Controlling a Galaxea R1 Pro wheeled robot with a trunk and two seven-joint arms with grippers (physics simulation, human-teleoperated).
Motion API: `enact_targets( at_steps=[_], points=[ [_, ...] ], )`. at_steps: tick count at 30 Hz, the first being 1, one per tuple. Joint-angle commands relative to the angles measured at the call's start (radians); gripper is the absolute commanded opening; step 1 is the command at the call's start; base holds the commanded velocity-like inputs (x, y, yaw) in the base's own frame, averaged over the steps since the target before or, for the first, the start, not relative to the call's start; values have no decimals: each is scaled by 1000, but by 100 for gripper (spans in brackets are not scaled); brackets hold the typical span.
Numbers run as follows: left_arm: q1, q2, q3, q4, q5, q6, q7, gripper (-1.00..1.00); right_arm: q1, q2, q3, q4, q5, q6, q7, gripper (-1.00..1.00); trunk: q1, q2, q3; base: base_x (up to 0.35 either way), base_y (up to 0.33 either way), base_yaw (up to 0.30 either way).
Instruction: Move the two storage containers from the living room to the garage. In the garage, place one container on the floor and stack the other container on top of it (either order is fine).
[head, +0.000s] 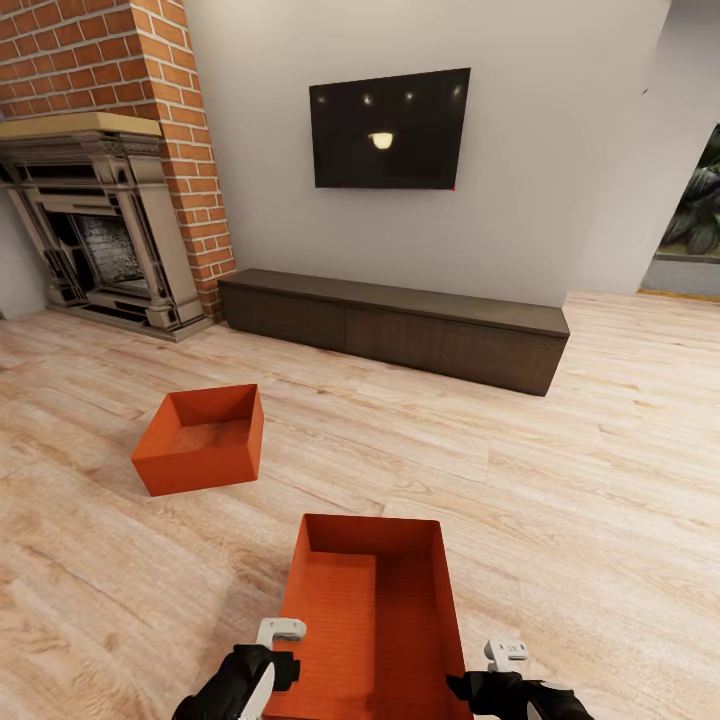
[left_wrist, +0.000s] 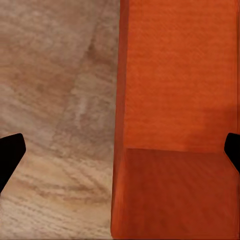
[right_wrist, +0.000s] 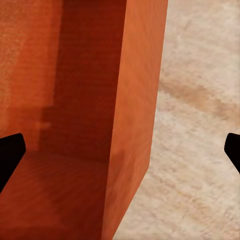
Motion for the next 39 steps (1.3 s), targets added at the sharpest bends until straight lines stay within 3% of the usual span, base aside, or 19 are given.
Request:
enact_targets(
  at_steps=[1, 17, 28, 33, 39],
  points=[
    [-2, 0, -5, -2, 3, 5, 6, 100, 0, 0, 1, -2, -8, 7, 2, 100, 0, 0, -1, 0, 0, 0],
    [-12, -7, -5, 7, 5, 5, 3, 100, 0, 0, 1, -1, -8, 6, 2, 100, 0, 0, -1, 0, 0, 0],
    [-12, 3, -5, 13, 1, 5, 3, 100, 0, 0, 1, -1, -7, 6, 2, 100, 0, 0, -1, 0, 0, 0],
    [-12, 4, -5, 12, 1, 5, 3, 100, 0, 1, 1, -1, -7, 6, 2, 100, 19, -35, -17, 0, 0, 0],
    [-12, 3, -5, 12, 1, 5, 3, 100, 0, 1, 1, -1, -7, 6, 2, 100, 19, -35, -17, 0, 0, 0]
  ],
)
